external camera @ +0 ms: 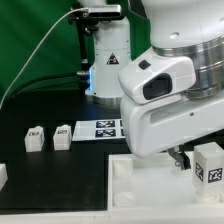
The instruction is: Assemble one leg
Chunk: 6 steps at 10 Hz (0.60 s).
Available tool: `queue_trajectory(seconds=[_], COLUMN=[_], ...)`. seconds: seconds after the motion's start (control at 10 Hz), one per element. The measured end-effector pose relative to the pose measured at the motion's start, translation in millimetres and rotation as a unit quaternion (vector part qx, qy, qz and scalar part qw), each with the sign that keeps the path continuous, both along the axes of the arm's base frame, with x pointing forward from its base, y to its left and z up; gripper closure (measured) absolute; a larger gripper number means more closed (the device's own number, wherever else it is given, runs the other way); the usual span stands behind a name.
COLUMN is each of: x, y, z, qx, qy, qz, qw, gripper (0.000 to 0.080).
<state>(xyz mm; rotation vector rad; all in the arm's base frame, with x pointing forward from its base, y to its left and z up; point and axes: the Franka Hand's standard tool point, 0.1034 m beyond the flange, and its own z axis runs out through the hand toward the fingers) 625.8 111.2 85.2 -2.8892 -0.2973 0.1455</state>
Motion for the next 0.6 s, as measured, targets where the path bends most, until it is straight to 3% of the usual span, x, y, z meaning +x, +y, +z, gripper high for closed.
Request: queue_trajectory(seconds=[0.2,0.3,0.4,0.5,0.6], x=[0.3,0.1,0.1,0.1,0.1], y=[-4.4,-3.9,-4.0,-4.0,-4.2], z=[-1.2,-1.3,-1.3,-1.3,-1.4], qx=[0.001,0.001,0.001,0.001,0.001], qy=[0.0,0.0,0.0,0.0,0.0], qz=[0.002,0.003,0.003,0.003,0.003], qw=[1.0,1.0,1.0,1.0,1.0], gripper=[0.0151,0.0277,0.0277,0.0416,0.049])
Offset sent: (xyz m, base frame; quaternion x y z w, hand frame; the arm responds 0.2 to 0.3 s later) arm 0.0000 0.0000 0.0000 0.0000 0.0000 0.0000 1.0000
